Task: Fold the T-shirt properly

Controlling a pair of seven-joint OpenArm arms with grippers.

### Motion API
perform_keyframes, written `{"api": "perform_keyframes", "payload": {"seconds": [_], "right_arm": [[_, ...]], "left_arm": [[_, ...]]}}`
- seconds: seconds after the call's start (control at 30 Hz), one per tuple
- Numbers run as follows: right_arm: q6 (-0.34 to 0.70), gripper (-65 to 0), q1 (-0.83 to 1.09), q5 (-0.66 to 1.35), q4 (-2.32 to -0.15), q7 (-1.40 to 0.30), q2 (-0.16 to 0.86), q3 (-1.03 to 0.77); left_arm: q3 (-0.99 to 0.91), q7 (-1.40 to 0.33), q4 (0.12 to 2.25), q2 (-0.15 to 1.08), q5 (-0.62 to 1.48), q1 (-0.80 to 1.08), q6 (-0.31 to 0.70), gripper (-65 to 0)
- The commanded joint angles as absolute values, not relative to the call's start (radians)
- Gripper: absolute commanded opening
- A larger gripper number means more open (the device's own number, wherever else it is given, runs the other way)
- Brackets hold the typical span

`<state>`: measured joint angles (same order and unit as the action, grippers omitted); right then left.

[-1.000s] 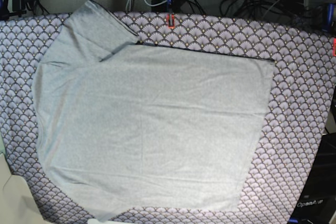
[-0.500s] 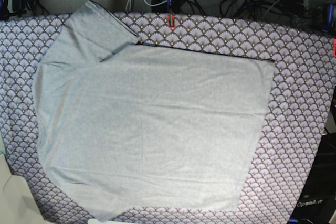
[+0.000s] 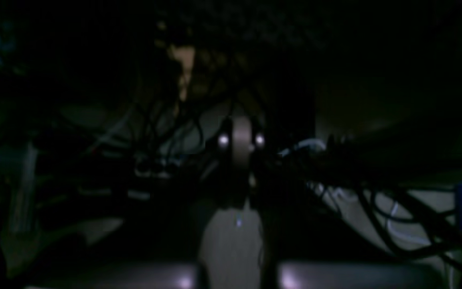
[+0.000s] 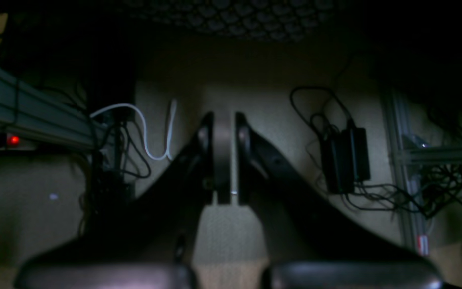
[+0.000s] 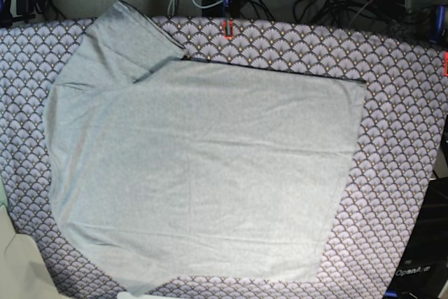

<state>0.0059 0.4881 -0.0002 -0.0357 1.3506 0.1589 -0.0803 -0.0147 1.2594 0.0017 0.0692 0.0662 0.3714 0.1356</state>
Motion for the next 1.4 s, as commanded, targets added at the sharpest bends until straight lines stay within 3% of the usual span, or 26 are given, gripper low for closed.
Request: {"api": "perform_keyframes", "payload": {"seconds": [0.0, 0.2, 0.4, 0.5, 0.67, 0.83, 1.0, 1.07, 1.2, 1.37], "right_arm": [[-0.001, -65.0, 0.515, 0.007, -0.056, 1.38, 0.174, -0.082], [-0.001, -65.0, 0.638, 0.007, -0.291, 1.379, 0.177, -0.12], [0.001, -64.9, 0.816, 0.005, -0.657, 1.374, 0.133, -0.236], [0.001, -64.9, 0.891, 0.005, -0.826, 1.34, 0.099, -0.254], [0.005, -64.9, 0.993, 0.001, -1.127, 1.191, 0.056, -0.269], [0.005, -64.9, 1.056, -0.001, -1.365, 1.036, 0.05, -0.266], [0.007, -64.9, 1.079, -0.001, -1.567, 0.839, 0.051, -0.265], [0.024, -64.9, 1.073, -0.001, -1.621, 0.743, 0.053, -0.263], [0.165, -64.8, 1.0, 0.005, -1.682, 0.562, 0.036, -0.269], [0.268, -58.6, 0.898, 0.005, -1.707, 0.397, -0.008, -0.311]], "left_arm": [[-0.015, 1.307, 0.001, 0.073, 0.071, 0.397, 0.139, -65.0], [-0.031, 1.311, 0.008, 0.073, 0.071, 0.421, 0.139, -65.0], [-0.058, 1.314, 0.058, 0.073, 0.071, 0.47, 0.142, -65.0], [-0.074, 1.314, 0.22, 0.073, 0.071, 0.575, 0.142, -65.0], [-0.131, 1.283, 0.756, 0.07, 0.071, 0.857, 0.139, -65.0], [-0.188, 1.03, 1.254, 0.064, 0.076, 1.058, 0.133, -65.0], [-0.246, 0.723, 1.612, 0.073, 0.185, 1.125, 0.139, -65.0], [-0.285, 0.579, 1.699, 0.076, 0.2, 1.115, 0.14, -65.0], [-0.351, 0.272, 1.807, 0.084, 0.197, 0.998, 0.14, -65.0], [-0.446, -0.059, 1.873, 0.084, 0.197, 0.825, 0.143, -64.6]]}}
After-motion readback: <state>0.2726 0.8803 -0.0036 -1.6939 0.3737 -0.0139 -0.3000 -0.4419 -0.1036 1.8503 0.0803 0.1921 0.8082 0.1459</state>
